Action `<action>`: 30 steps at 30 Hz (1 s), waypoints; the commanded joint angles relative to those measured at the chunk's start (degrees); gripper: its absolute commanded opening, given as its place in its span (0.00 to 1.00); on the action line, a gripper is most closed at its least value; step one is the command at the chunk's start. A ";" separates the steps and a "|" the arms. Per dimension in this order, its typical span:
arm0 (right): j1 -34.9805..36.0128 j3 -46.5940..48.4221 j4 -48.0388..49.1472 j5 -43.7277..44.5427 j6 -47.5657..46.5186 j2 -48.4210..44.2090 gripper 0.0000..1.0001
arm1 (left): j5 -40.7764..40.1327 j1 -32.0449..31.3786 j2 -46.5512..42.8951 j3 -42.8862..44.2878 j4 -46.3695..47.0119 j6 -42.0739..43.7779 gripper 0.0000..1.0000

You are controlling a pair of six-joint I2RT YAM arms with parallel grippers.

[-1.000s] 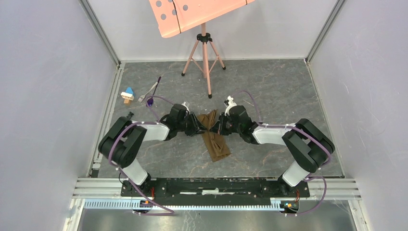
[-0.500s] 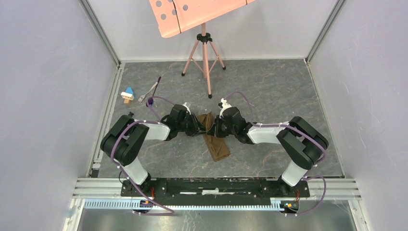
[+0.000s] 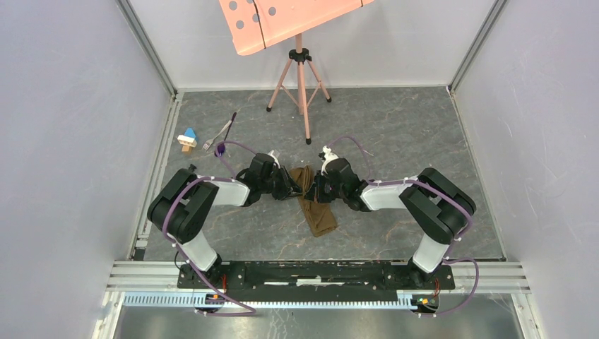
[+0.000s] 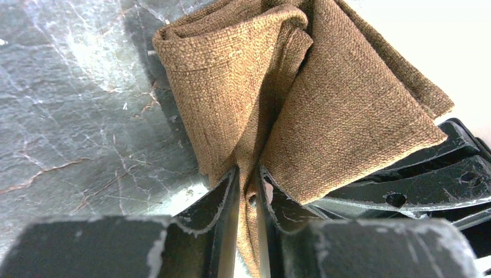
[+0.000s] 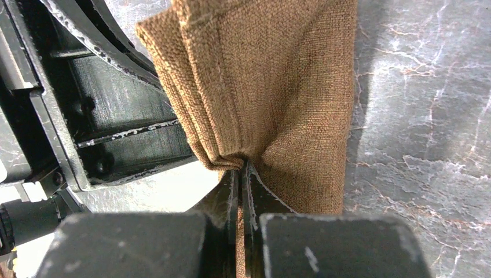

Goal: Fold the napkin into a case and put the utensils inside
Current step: Fold the 2/3-rectangle-folded napkin at the center of the board.

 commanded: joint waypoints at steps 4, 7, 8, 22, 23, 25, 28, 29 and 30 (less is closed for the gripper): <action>0.44 -0.05 2.05 0.79 -2.12 1.86 0.00 | -2.42 0.07 -8.52 0.52 -8.27 6.73 0.36; 0.42 0.13 2.06 0.64 -2.37 2.22 0.00 | -3.69 0.05 -15.22 2.25 -13.95 8.18 0.40; 0.44 0.10 2.03 0.46 -2.39 2.33 0.00 | -3.45 0.09 -16.29 3.22 -14.95 8.25 0.40; 0.26 -0.42 3.24 -0.08 -2.44 2.25 0.00 | -1.66 -1.37 -6.85 19.34 -22.31 8.13 0.17; 0.26 -0.41 3.23 -0.04 -2.42 2.25 0.00 | -1.96 -1.49 -6.26 19.77 -22.46 8.03 0.15; 0.25 -0.49 3.32 -0.13 -2.33 2.28 0.00 | -2.89 -1.75 -5.22 20.77 -23.44 7.90 0.13; 0.26 -0.75 3.49 -0.12 -2.16 2.17 0.00 | -3.86 -2.47 -3.02 22.90 -25.57 7.95 0.09; 0.26 -0.83 3.49 -0.08 -2.19 2.11 0.00 | -4.29 -2.74 -2.21 23.66 -26.12 7.95 0.09; 0.26 -0.93 3.51 0.04 -2.18 1.99 0.00 | -4.79 -3.09 -1.53 24.15 -26.81 7.99 0.08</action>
